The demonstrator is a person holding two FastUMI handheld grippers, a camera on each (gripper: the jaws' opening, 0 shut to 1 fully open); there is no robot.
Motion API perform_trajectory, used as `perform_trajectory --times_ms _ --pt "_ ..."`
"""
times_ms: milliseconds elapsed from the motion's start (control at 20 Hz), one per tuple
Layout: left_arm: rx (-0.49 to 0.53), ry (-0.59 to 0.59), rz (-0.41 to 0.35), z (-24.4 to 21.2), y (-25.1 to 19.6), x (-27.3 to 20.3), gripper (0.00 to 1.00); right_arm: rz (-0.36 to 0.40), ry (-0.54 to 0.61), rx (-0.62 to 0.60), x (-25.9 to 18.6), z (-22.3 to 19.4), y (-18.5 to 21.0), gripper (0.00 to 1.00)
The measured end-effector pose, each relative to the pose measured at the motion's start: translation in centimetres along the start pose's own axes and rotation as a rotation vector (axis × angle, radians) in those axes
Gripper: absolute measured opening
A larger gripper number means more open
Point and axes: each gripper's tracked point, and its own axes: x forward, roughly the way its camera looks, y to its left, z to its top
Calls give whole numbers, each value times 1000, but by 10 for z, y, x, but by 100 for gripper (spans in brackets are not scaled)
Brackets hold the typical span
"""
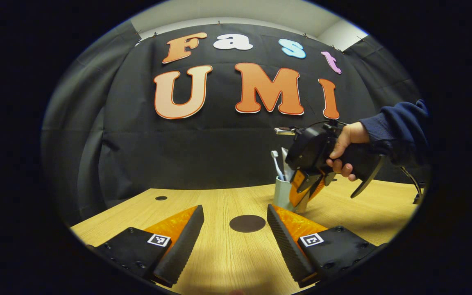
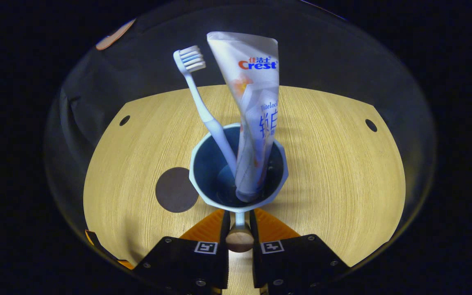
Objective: Put the toothbrush and toothpaste on the desktop into the cup, then pick up the cup and place it on the coaster on the desktop.
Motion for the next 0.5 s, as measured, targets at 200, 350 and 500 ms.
perform_trajectory --times_ms 200,350,500 --pt "4 16 9 -8 3 -4 99 39 -1 -58 -1 1 -4 24" --pt "8 29 17 -14 5 -9 99 53 -8 -105 1 3 -10 24" --pt "10 37 19 -18 7 -11 99 76 -4 -140 4 4 -9 23"
